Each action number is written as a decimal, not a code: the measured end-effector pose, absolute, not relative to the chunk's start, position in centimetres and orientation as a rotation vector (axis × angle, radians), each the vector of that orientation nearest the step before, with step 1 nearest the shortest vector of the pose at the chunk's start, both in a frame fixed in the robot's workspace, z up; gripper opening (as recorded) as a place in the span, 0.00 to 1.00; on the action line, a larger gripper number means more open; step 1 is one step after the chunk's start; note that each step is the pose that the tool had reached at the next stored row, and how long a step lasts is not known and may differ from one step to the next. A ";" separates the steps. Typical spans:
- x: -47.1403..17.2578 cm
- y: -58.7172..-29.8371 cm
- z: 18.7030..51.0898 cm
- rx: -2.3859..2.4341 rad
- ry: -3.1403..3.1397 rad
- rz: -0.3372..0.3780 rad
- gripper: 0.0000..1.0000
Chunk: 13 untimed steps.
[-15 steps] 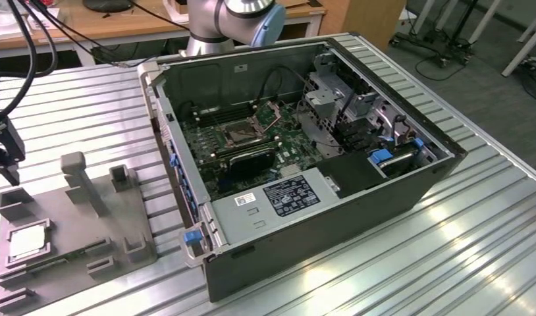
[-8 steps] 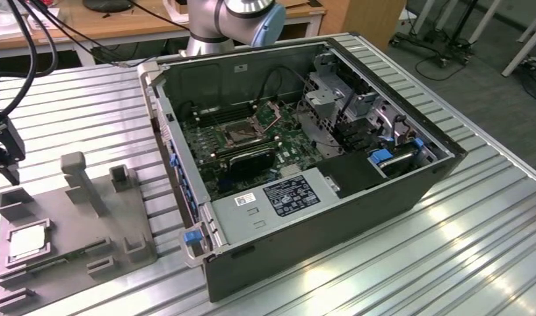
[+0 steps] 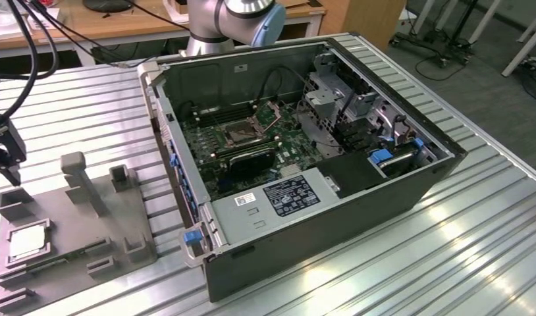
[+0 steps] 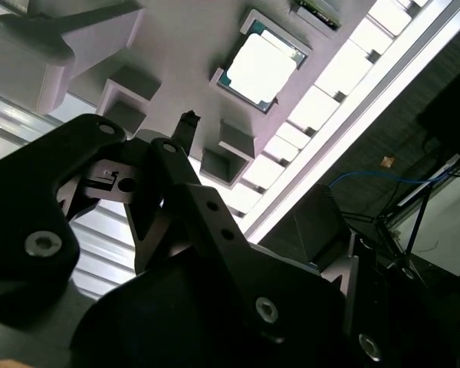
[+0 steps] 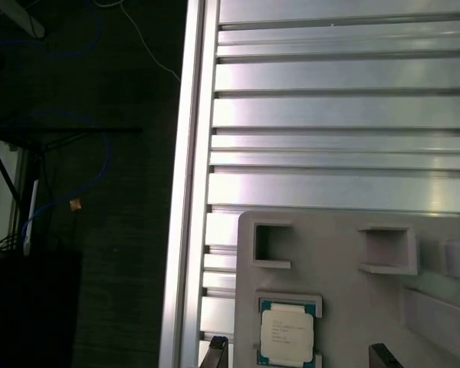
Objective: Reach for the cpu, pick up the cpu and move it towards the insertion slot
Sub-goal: 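Reach for the cpu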
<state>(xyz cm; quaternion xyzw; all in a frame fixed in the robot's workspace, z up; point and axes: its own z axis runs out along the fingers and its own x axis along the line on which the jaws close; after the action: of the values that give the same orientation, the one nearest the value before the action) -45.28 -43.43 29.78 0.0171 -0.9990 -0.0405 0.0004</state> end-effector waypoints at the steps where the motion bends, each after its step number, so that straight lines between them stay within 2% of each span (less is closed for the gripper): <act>1: -45.3 -43.4 29.7 0.054 -3.138 -0.128 0.78; 13: -45.3 -43.5 29.3 0.054 -3.138 -0.128 0.78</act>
<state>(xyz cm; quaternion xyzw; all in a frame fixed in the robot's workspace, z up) -45.27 -43.45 29.31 0.0171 -0.9990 -0.0407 0.0005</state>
